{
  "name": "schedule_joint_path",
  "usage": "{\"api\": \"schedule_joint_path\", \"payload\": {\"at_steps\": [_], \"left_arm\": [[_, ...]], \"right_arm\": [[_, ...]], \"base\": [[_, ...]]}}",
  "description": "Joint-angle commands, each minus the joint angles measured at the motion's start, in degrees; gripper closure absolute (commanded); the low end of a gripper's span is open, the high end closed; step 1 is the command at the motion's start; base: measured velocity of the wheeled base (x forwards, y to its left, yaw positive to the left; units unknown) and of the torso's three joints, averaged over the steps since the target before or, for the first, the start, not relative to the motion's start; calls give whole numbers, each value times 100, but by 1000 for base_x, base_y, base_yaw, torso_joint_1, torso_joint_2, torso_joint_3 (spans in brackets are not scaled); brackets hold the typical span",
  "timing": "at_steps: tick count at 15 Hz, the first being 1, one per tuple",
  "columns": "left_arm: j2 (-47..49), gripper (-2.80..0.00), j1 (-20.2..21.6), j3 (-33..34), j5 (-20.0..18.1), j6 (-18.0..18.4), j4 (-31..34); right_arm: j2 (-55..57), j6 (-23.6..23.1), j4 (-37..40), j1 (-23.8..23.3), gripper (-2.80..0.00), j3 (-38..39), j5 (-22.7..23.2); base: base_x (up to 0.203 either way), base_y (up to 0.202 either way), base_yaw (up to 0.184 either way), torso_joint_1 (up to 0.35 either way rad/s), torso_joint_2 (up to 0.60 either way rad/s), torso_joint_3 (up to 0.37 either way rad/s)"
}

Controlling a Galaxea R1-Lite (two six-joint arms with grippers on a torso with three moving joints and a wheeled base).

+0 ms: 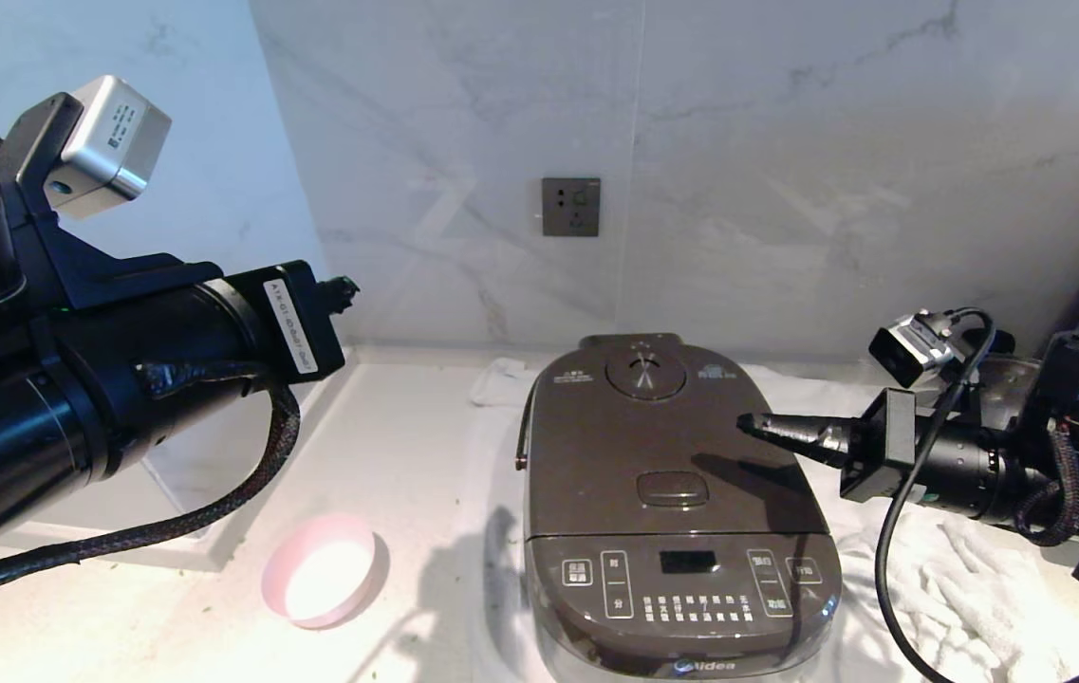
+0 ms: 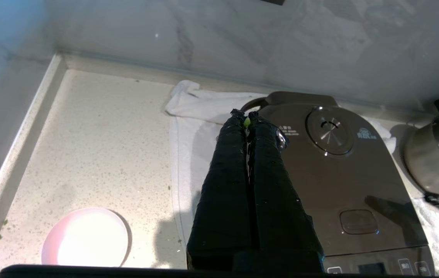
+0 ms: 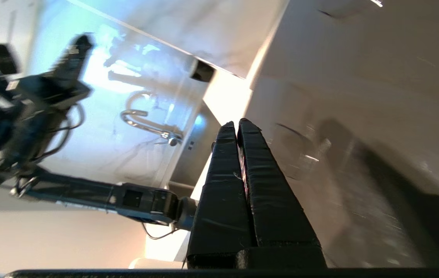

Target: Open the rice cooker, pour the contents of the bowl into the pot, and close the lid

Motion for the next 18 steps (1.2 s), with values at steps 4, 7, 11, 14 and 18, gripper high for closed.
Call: {"api": "schedule_joint_path", "payload": {"at_steps": [4,7,11,14,18], "left_arm": [[-708,0,345,255,-82,-3,342],[-1285,0,698,833,-642,5,535],[-1564,0,1329,1356,-701,449,546],[-1856,0,1656,1725,-720,675,555],[-2541,0,1876,2362,-719,973,597]], "right_arm": [[-1018,4,-9,-40,0,-75,11],[-1550,-334,882,-47,0,-73,-202],[-2039,-2113,3293,123,0,-465,-1639],[-2656,-3355,4326,699,0,-912,-3648],[-3631,-4171,4928,947,0,-1004,-4493]], "base": [[0,0,0,0,0,0],[0,0,0,0,0,0],[0,0,0,0,0,0],[0,0,0,0,0,0],[0,0,0,0,0,0]]}}
